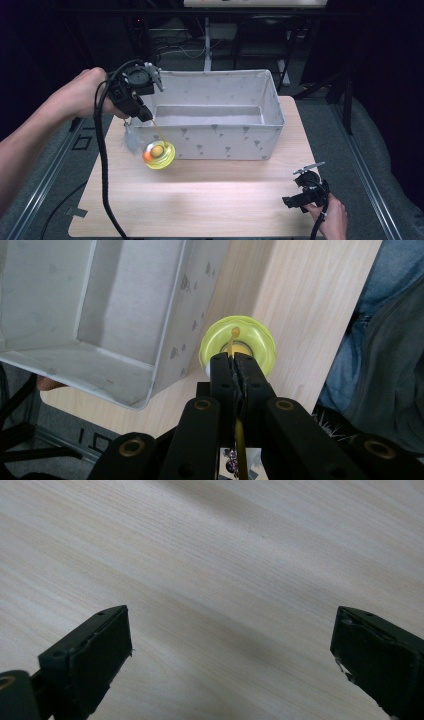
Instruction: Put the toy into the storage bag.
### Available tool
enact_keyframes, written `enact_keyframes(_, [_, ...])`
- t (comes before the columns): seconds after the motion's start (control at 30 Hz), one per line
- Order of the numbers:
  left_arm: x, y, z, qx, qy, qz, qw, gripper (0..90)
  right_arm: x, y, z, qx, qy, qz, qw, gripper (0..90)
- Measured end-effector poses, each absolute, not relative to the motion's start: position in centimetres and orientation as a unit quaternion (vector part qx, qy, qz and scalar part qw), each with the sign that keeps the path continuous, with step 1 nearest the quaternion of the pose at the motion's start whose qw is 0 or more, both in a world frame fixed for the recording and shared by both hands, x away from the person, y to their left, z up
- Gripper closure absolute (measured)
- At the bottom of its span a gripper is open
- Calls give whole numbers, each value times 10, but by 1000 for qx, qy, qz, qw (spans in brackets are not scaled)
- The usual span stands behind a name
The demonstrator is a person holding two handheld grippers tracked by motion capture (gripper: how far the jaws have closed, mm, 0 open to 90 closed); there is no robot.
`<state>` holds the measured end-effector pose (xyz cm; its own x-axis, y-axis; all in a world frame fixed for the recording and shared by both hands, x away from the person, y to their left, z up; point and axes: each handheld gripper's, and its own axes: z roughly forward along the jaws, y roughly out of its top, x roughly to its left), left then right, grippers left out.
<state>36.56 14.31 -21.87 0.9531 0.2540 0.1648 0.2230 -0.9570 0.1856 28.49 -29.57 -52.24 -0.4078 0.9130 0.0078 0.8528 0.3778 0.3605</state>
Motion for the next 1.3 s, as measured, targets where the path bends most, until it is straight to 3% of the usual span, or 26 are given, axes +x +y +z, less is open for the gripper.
enact_keyframes(1.3, [390,151,-147,973,164,132,93,881,285,-296,-523,536,822,168,93,26])
